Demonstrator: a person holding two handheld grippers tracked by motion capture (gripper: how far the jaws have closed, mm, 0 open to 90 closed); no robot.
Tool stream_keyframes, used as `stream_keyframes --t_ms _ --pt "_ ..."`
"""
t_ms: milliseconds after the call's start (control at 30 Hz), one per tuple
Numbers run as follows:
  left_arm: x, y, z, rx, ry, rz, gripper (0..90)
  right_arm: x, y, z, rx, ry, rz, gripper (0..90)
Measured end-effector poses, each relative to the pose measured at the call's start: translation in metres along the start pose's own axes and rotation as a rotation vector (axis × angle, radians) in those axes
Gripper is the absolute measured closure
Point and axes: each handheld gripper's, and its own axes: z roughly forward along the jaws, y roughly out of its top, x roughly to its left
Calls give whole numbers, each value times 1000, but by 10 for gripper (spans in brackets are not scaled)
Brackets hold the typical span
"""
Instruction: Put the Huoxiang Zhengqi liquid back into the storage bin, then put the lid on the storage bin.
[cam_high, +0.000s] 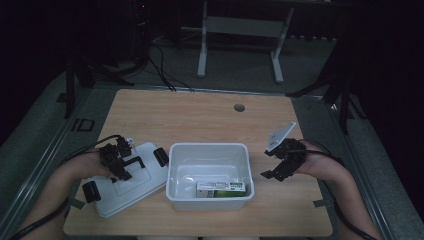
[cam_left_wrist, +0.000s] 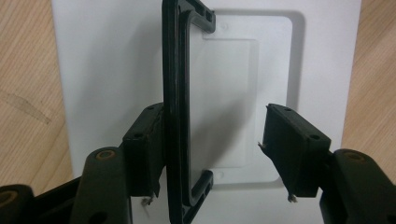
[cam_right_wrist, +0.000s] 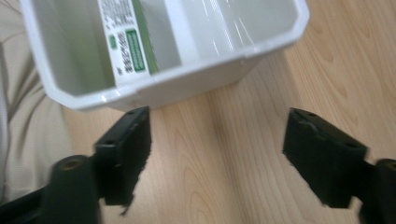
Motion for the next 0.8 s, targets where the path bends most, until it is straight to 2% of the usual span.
stream_keyframes --t_ms 67,233,400,433,467,500,600,633,667,800 --pt "1 0 1 -5 10 7 437 -2 -6 4 9 -6 11 196" --pt "4 -1 1 -35 15 -5 503 -5 -21 18 51 -2 18 187" --pt "5 -1 2 -39 53 4 613 -9 -33 30 92 -13 33 187" --pt "6 -1 2 -39 47 4 653 -10 -34 31 96 -14 35 187" --pt "5 -1 3 -40 50 10 657 -10 -35 33 99 -12 42 187" --pt "5 0 3 -43 59 16 702 -10 -36 35 100 -9 44 188" --pt "6 0 2 -62 31 19 816 -10 -37 41 125 -7 42 188" --pt "6 -1 2 -67 6 11 825 -9 -37 42 136 -6 44 188" --pt "6 -1 2 -74 1 18 834 -9 -37 44 141 -3 44 188" --pt "6 -3 -2 -67 18 20 842 -11 -40 47 141 5 52 188"
